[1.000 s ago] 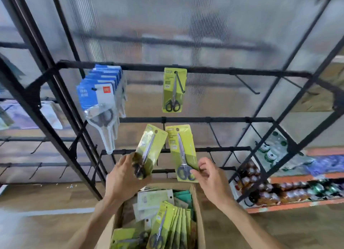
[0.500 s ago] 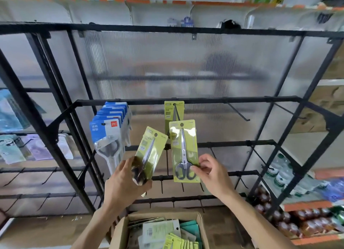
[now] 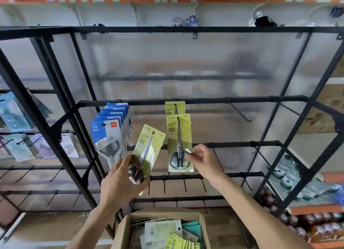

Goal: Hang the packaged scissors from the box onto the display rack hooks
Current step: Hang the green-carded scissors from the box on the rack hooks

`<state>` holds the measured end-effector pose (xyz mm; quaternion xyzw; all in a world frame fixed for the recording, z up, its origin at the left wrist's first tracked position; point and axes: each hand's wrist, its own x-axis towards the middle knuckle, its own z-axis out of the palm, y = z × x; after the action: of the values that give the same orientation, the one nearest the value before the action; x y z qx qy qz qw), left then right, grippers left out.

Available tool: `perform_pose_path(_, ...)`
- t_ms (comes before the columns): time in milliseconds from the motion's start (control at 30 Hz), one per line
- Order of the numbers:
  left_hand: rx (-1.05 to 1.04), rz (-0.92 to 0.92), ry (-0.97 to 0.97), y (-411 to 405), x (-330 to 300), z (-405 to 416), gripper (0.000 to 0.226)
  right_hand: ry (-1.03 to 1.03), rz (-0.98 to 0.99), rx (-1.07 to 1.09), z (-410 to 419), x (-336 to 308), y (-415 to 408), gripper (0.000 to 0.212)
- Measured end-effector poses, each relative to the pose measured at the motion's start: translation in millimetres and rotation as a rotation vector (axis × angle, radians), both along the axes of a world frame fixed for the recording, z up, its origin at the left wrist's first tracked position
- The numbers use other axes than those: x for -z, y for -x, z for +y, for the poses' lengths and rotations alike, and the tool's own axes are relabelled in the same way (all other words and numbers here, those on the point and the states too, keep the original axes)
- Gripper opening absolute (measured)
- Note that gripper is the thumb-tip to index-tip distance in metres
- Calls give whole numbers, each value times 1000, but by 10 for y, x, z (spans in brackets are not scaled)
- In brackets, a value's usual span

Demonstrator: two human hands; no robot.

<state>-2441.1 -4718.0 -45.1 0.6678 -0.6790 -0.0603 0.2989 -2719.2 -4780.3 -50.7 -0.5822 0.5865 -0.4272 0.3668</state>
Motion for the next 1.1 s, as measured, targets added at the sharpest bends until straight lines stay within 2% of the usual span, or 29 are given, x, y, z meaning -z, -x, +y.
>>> perform_pose_path(233, -12, -31, -27, 49, -74, 24, 78, -69, -77, 50, -789, -76, -181, 26)
perform_pose_path(400, -37, -52, -52, -11, -41, 30, 86, -103, 25, 105, -1138, 26, -227, 22)
perform_pose_path(533, -86, -89, -57, -29, -28, 53, 81, -111, 71, 108, -1309, 127, -196, 25)
perform_pose_path(667, -87, -82, -83, -45, -2, 34, 83, -119, 257, 71, -1431, 102, -188, 38)
perform_pose_path(767, -89, -86, -99, -52, 35, 22, 85, -130, 431, -46, -1315, -30, -184, 51)
perform_pose_path(900, -84, -96, -134, -14, 115, 31, 86, -133, 428, -281, -794, -72, -127, 62)
perform_pose_path(1000, -79, -89, -141, 50, 146, -4, 84, -123, 338, -400, -377, -56, -96, 49)
perform_pose_path(1100, -49, -84, -130, 142, 154, -65, 81, -96, 177, -416, -103, -35, -145, 33)
